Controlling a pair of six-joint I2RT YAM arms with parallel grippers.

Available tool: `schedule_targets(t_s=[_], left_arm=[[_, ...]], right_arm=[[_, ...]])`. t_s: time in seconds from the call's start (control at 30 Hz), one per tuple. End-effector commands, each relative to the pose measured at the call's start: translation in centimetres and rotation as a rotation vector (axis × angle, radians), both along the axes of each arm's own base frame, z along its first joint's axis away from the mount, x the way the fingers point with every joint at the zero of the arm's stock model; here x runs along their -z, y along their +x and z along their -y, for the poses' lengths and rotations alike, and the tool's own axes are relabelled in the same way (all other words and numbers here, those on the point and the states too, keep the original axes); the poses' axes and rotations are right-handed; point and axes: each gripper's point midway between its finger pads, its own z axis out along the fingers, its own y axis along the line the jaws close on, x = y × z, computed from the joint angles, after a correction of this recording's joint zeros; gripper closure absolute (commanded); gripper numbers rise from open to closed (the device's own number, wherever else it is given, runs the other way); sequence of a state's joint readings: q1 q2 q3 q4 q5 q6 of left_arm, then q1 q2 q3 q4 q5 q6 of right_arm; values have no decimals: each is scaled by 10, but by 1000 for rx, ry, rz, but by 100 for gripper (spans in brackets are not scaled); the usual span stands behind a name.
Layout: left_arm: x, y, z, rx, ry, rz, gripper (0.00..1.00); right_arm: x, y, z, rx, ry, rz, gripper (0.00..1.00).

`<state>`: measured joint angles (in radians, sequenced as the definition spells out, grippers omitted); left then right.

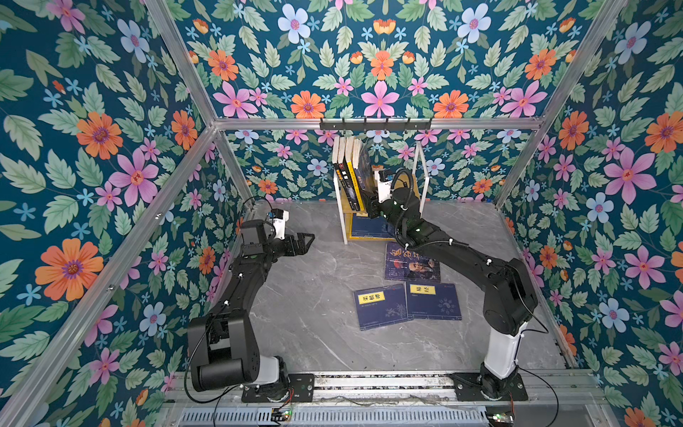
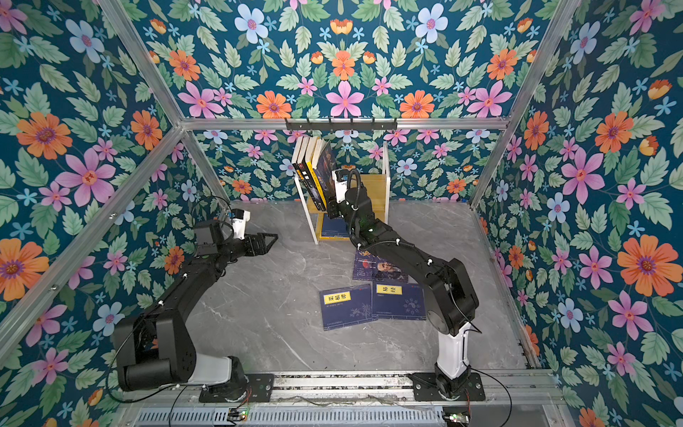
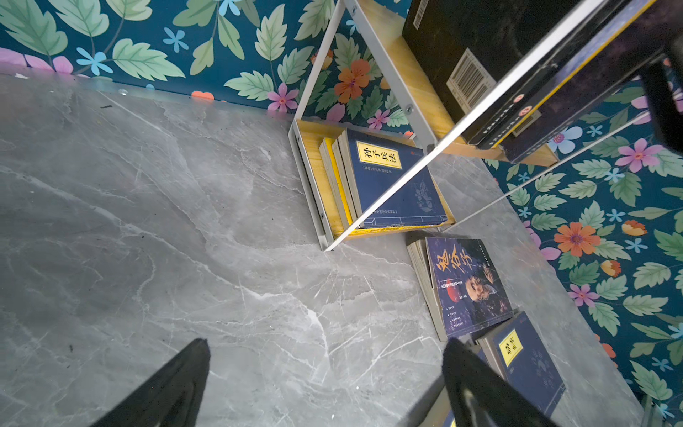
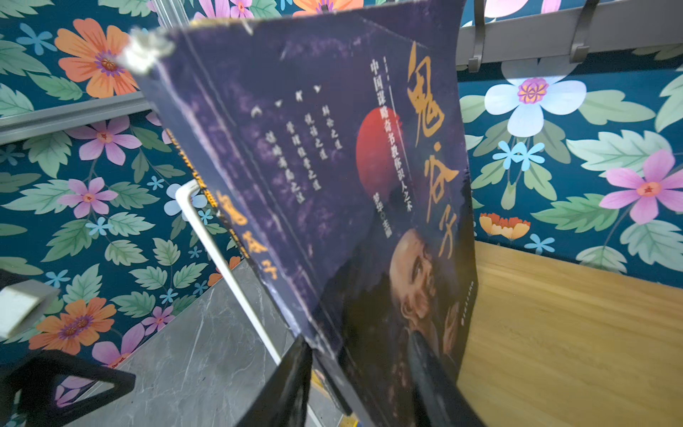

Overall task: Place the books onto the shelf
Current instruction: 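Lower the purple book upright beside the yellow book with the right gripper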

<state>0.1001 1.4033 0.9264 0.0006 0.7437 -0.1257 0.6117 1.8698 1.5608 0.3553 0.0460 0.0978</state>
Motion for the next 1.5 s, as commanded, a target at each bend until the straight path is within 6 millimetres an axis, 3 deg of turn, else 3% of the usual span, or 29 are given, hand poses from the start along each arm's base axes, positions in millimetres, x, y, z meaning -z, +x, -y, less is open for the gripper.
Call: schedule_targets(t_s=[0.0,0.23,0.33,0.43,0.67,0.9,1.47], left_arm=[[-5,1,1,11,-9,24,0],[-5,1,1,9,-8,24,0],[-5,2,0,3,0,18,0],[-4,3,-1,2,0,16,0],[-3,3,-1,-2,1,11,0],[-3,3,-5,-13,8,12,0],[-2,4,-2,-2,-7,14,0]], right_arm=[[-20,-6,6,-54,70,46,51],[2,-8,35,11,41,-31,49],[21,-13,30,-37,-1,-70,46],[42,-19,24,-90,-32,-91,33],[68,-7,24,-159,-25,-142,21],[79,8,24,-228,18,-181,30],[94,19,14,-309,58,-219,39]])
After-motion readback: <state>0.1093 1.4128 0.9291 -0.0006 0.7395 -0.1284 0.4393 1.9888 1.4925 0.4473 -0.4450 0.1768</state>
